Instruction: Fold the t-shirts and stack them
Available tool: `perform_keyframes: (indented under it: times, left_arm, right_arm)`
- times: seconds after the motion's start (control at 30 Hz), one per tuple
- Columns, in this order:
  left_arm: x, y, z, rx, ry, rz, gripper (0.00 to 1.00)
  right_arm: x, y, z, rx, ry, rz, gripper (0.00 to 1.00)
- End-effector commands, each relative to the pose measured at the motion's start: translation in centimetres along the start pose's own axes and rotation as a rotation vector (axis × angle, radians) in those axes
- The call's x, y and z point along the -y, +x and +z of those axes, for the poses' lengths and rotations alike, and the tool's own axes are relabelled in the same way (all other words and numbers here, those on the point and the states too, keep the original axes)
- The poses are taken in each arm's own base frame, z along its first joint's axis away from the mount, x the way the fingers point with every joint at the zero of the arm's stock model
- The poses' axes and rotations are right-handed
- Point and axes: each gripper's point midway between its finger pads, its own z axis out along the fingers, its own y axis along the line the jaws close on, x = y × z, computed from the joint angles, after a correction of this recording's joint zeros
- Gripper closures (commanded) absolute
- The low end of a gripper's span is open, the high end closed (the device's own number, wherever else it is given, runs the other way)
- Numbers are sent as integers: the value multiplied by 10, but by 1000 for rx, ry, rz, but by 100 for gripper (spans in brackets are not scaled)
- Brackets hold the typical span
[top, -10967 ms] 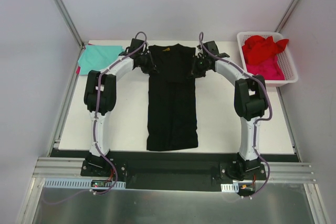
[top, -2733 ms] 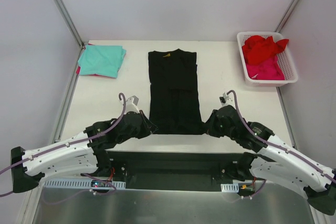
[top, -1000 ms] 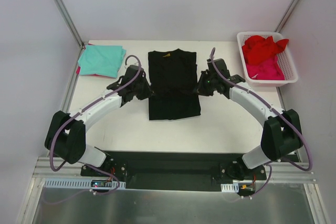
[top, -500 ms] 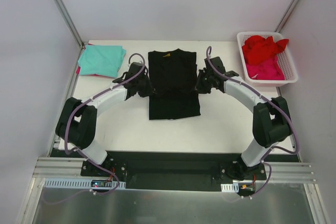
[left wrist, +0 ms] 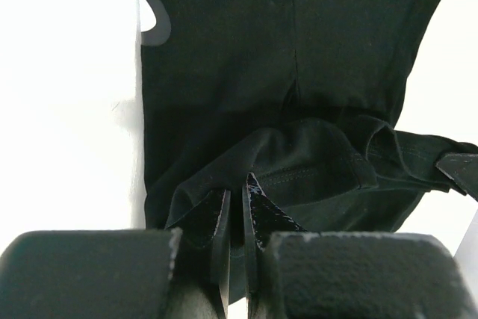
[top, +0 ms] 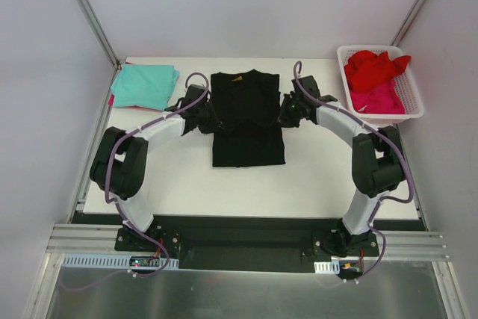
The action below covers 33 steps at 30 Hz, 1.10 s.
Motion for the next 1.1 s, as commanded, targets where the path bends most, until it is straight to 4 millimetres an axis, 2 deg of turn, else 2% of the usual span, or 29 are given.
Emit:
perform_keyframes:
  times: [0.0, 0.33, 0.4, 0.43, 0.47, 0.5, 0.57, 0.6, 0.63, 0.67, 0.73, 0.8, 0.83, 0.93, 0.97, 1.03, 1.07]
  left_arm:
    - [14, -19, 3, 32, 52, 26, 100]
    - [8, -26, 8, 45, 44, 16, 100]
    - [5, -33, 6, 57, 40, 16, 97]
    - [4, -37, 5, 71, 36, 26, 94]
    - [6, -45, 2, 90, 43, 33, 86]
    - [4, -57, -3, 115, 42, 28, 81]
    - [8, -74, -13, 157, 56, 47, 67]
    - [5, -84, -19, 179, 53, 43, 66]
    - [5, -92, -24, 202, 50, 64, 59]
    - [10, -100, -34, 222, 54, 71, 1]
    - [13, -107, -45, 240, 56, 87, 1]
    - [16, -103, -58, 244, 73, 90, 1]
    - [16, -97, -60, 236, 78, 82, 1]
    - [8, -74, -66, 217, 68, 65, 1]
    - [3, -60, -66, 198, 65, 64, 1]
    - [3, -45, -65, 183, 73, 55, 1]
    - [4, -32, -63, 163, 76, 65, 1]
  right_arm:
    - [-14, -24, -6, 60, -50, -30, 99]
    - [-12, -32, 3, 52, -53, -26, 98]
    - [-11, -37, 3, 56, -43, -28, 76]
    - [-11, -39, 3, 59, -41, -43, 71]
    - [-10, -42, 1, 70, -32, -47, 62]
    - [-11, -47, -3, 79, -27, -48, 57]
    - [-13, -54, -10, 96, -27, -62, 53]
    - [-16, -60, -15, 111, -30, -68, 53]
    - [-19, -63, -19, 121, -37, -73, 53]
    - [-20, -64, -22, 123, -39, -83, 53]
    - [-25, -68, -35, 146, -55, -89, 53]
    - [-30, -67, -47, 161, -72, -86, 53]
    - [-26, -58, -45, 146, -67, -82, 55]
    - [-27, -48, -50, 142, -90, -71, 57]
    - [-23, -39, -47, 122, -85, -66, 58]
    - [-25, -31, -45, 112, -85, -71, 62]
    - [-21, -24, -41, 97, -77, -68, 63]
